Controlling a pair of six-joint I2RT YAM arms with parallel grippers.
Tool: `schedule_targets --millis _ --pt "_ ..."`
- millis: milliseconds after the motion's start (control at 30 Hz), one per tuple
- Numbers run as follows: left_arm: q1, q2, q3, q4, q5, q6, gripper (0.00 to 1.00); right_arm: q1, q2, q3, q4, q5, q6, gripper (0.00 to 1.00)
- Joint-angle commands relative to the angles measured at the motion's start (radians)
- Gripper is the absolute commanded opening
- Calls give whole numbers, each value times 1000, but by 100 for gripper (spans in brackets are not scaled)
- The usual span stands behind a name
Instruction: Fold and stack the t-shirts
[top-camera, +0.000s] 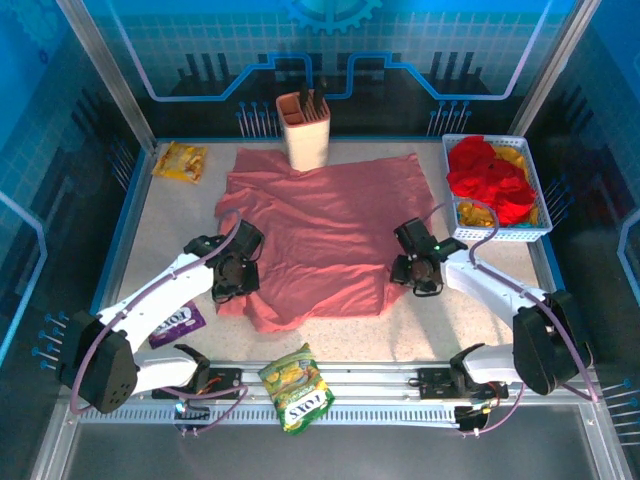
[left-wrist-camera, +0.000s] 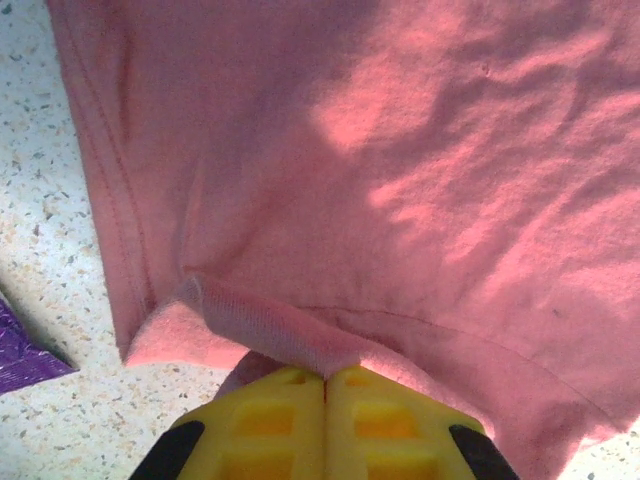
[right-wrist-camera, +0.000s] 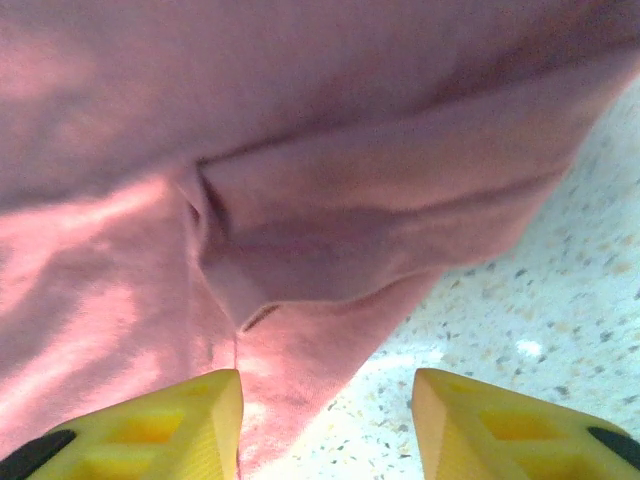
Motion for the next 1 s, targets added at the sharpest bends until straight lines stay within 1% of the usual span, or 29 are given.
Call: schedule_targets --millis 0,133,433,733,967 --pt "7 2 15 10 28 22 0 -25 17 -30 89 -95 74 48" --pt "6 -16 4 4 31 14 0 -32 43 -28 117 -104 87 41" --pt "7 -43 -17 -1 46 -5 0 -35 110 3 153 -100 87 39" --pt "6 -51 -18 -9 45 -6 0 -37 126 19 162 -52 82 33" --pt "6 -49 -18 -7 50 -8 0 -47 127 30 158 -34 79 24"
